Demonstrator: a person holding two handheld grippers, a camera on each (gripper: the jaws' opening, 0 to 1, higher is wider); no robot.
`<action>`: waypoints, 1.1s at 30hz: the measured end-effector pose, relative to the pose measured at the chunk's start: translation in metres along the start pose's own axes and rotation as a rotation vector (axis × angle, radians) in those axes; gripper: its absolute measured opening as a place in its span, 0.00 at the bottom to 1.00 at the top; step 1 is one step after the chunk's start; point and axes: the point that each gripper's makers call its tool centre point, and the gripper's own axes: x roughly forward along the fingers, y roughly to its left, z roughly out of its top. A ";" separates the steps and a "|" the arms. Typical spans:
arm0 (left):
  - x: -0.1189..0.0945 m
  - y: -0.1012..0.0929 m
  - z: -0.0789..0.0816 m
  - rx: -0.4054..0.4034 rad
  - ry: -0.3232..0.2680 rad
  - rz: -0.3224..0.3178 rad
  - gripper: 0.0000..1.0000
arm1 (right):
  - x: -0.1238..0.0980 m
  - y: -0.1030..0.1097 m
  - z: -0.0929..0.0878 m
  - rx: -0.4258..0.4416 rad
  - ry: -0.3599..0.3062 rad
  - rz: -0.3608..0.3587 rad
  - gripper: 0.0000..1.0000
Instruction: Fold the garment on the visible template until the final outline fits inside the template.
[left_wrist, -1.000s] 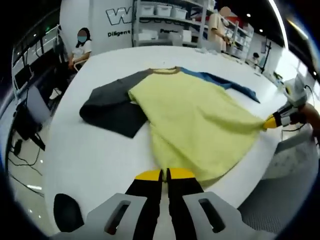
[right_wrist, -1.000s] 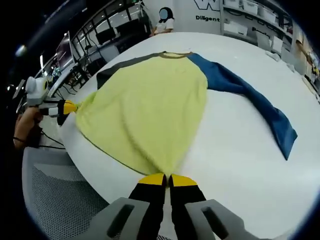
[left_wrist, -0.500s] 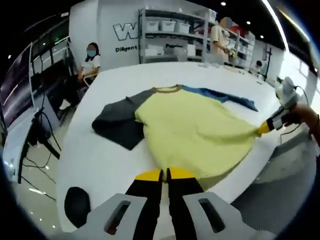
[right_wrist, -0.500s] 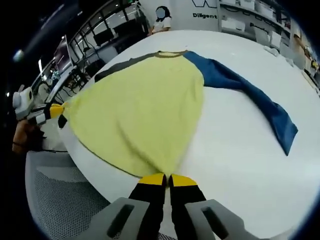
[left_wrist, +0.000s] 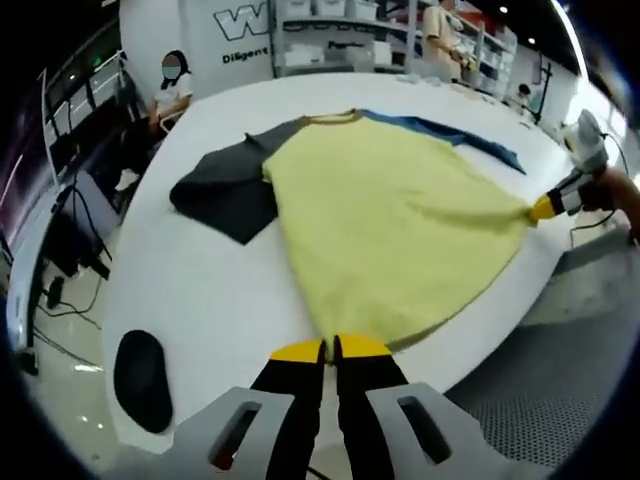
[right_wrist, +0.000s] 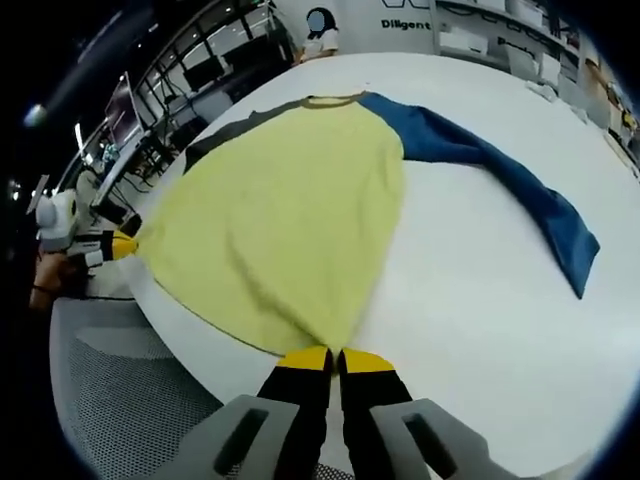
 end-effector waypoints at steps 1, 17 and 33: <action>0.001 0.000 -0.002 0.004 0.006 0.000 0.04 | 0.000 -0.001 -0.001 -0.004 0.003 0.001 0.00; 0.008 0.002 -0.014 0.035 0.046 0.014 0.04 | 0.000 -0.005 -0.020 -0.016 0.140 0.020 0.00; 0.013 0.005 -0.021 0.057 0.075 0.021 0.04 | 0.002 -0.006 -0.031 -0.042 0.187 0.014 0.00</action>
